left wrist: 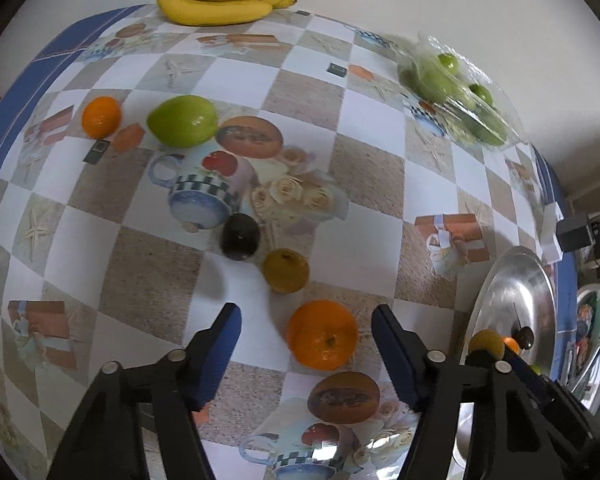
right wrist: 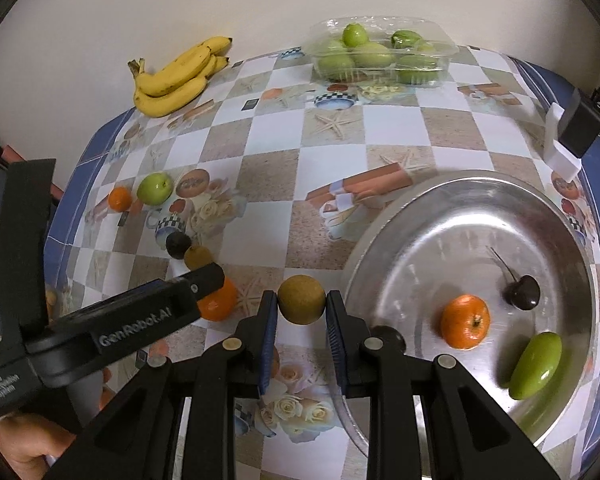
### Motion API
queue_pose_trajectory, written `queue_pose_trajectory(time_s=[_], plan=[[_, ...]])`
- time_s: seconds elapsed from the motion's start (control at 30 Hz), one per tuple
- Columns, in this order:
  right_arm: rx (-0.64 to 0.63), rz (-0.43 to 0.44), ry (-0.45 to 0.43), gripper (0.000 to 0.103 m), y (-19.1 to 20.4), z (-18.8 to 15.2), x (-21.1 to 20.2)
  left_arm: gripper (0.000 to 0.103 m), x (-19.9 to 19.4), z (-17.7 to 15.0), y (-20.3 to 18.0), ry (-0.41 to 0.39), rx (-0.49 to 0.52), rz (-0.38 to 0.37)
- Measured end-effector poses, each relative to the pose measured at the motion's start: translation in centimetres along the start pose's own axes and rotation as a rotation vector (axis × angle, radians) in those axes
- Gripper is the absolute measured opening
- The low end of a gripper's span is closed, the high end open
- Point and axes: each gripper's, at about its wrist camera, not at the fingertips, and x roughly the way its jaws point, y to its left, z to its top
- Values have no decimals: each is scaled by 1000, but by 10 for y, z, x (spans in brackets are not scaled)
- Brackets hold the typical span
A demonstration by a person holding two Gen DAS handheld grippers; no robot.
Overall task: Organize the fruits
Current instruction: 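Close the left gripper on the orange while the right gripper holds the brown fruit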
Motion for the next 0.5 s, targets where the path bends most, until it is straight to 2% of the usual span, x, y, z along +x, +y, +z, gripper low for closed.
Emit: queue_pose_trajectory(time_s=[0.17, 0.27, 0.37, 0.5], plan=[[2, 8, -3, 26, -4, -2, -3, 54, 5, -1, -6, 9, 14, 10], [4, 12, -5, 26, -7, -2, -5, 52, 6, -2, -9, 10, 20, 19], [7, 18, -7, 26, -8, -2, -6, 44, 8, -2, -11, 12, 25, 30], [13, 26, -11, 26, -11, -1, -8, 42, 8, -3, -12, 6, 34, 44]])
